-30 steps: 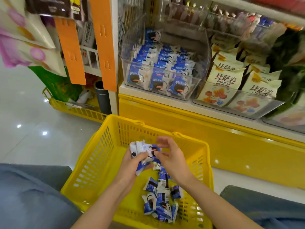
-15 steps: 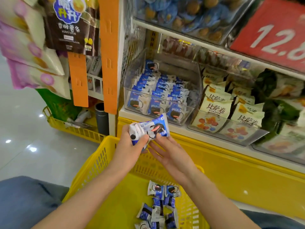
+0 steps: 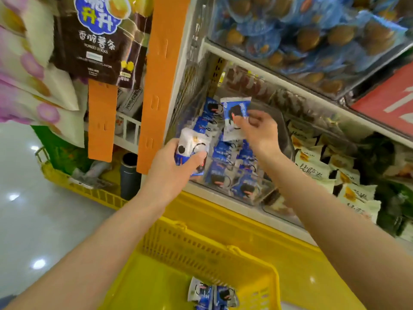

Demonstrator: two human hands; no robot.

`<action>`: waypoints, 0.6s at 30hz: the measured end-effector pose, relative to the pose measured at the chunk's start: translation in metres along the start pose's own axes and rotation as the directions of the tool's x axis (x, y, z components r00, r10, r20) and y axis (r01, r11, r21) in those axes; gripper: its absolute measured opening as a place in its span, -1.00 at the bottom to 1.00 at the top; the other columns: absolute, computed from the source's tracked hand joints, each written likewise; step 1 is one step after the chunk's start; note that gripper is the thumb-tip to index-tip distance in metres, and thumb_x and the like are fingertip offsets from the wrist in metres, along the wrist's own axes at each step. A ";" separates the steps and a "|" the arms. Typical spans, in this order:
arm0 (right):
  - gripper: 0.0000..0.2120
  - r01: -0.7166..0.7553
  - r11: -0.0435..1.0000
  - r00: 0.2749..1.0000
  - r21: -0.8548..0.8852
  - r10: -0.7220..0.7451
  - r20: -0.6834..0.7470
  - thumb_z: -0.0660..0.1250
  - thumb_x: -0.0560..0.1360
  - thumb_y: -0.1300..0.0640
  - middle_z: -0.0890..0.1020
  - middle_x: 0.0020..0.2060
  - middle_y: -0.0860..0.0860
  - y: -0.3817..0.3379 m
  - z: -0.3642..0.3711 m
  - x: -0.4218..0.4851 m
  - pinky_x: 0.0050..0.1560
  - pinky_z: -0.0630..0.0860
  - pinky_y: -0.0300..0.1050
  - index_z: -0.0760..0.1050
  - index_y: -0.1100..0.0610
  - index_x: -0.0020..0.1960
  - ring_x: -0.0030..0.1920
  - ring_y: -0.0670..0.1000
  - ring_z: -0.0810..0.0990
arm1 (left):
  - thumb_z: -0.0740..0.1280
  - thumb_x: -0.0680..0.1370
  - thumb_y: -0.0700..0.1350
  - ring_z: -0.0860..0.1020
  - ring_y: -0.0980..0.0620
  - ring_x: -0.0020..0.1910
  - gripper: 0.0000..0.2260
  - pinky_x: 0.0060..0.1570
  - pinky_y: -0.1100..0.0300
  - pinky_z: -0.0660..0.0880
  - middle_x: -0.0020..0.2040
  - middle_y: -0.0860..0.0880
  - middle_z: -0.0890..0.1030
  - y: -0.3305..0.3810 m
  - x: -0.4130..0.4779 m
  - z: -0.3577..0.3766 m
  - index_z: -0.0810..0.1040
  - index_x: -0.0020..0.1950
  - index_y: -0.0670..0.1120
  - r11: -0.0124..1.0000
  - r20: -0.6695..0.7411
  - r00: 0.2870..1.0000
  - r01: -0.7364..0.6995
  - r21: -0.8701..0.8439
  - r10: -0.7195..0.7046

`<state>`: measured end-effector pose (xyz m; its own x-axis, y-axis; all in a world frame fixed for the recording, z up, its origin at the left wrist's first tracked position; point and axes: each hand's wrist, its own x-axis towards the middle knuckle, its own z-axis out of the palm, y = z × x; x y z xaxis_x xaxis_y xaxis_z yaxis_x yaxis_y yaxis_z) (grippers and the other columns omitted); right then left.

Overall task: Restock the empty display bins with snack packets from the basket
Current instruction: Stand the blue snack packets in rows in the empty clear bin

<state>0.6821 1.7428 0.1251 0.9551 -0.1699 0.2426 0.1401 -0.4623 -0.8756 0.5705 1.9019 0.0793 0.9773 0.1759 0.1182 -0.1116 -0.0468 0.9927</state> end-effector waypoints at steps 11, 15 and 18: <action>-0.76 0.261 0.506 0.958 -0.822 -0.240 0.156 0.19 0.57 0.24 0.51 0.14 0.23 0.052 0.032 0.150 -0.02 0.41 0.02 0.37 0.23 0.24 0.12 0.23 0.50 | 0.37 0.48 -0.03 0.50 0.49 -0.26 -0.91 -0.37 0.58 0.39 -0.15 0.22 0.57 -0.009 0.048 -0.007 0.49 -0.07 0.12 0.994 -0.005 1.000 0.013 -0.112 -0.014; -0.76 0.322 0.524 0.944 -0.789 -0.236 0.229 0.24 0.54 0.25 0.55 0.07 0.23 0.065 0.037 0.169 -0.01 0.48 0.03 0.41 0.25 0.19 0.05 0.22 0.54 | 0.37 0.47 -0.01 0.55 0.40 -0.17 -0.90 -0.31 0.55 0.43 -0.13 0.23 0.59 -0.012 0.056 -0.003 0.49 -0.08 0.16 0.989 0.011 1.000 0.021 -0.148 -0.019; -0.70 0.390 0.598 0.913 -0.701 -0.155 0.376 0.29 0.51 0.27 0.51 0.16 0.23 0.068 0.033 0.177 0.13 0.50 0.16 0.41 0.25 0.24 0.14 0.21 0.52 | 0.37 0.46 -0.01 0.57 0.39 -0.18 -0.90 -0.31 0.53 0.45 -0.18 0.25 0.58 -0.014 0.060 -0.002 0.48 -0.13 0.19 0.985 0.014 1.000 0.024 -0.172 -0.022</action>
<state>0.8689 1.7098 0.0949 0.9489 0.2440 0.1999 0.2735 -0.9522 -0.1360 0.6299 1.9155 0.0727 0.9820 0.1626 0.0961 -0.1175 0.1273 0.9849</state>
